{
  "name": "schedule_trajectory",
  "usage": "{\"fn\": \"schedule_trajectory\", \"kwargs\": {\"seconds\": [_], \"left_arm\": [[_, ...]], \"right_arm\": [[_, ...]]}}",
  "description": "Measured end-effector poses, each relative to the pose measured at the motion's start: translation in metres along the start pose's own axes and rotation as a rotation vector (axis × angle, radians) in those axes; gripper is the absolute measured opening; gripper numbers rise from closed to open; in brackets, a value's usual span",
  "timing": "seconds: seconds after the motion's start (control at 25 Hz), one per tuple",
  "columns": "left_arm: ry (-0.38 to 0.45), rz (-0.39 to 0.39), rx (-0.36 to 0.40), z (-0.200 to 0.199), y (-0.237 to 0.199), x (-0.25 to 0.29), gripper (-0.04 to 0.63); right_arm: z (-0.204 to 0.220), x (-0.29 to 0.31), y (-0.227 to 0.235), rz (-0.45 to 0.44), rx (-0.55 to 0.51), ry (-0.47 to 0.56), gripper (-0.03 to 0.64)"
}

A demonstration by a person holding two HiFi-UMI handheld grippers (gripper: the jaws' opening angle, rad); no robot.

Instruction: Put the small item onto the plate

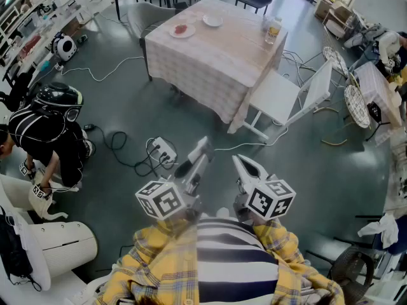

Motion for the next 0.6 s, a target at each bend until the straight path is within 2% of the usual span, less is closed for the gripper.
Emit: {"fn": "schedule_trajectory", "kwargs": {"seconds": [0.4, 0.6], "left_arm": [[-0.001, -0.007, -0.032, 0.0039, -0.0030, -0.0024, 0.080], [0.003, -0.013, -0.053, 0.0025, -0.0063, -0.0044, 0.080]], "right_arm": [[0.0029, 0.0023, -0.0007, -0.003, -0.008, -0.020, -0.005], [0.0008, 0.0031, -0.0027, -0.015, 0.010, 0.006, -0.003]]}}
Point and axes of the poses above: the fingertips, and each gripper's own axes: x forward along the fingers, y to its right, z out of its underside, the point moved 10 cm from there along -x, backward along the fingers, and after that the axes turned 13 degrees about x, right-handed, at the moved point
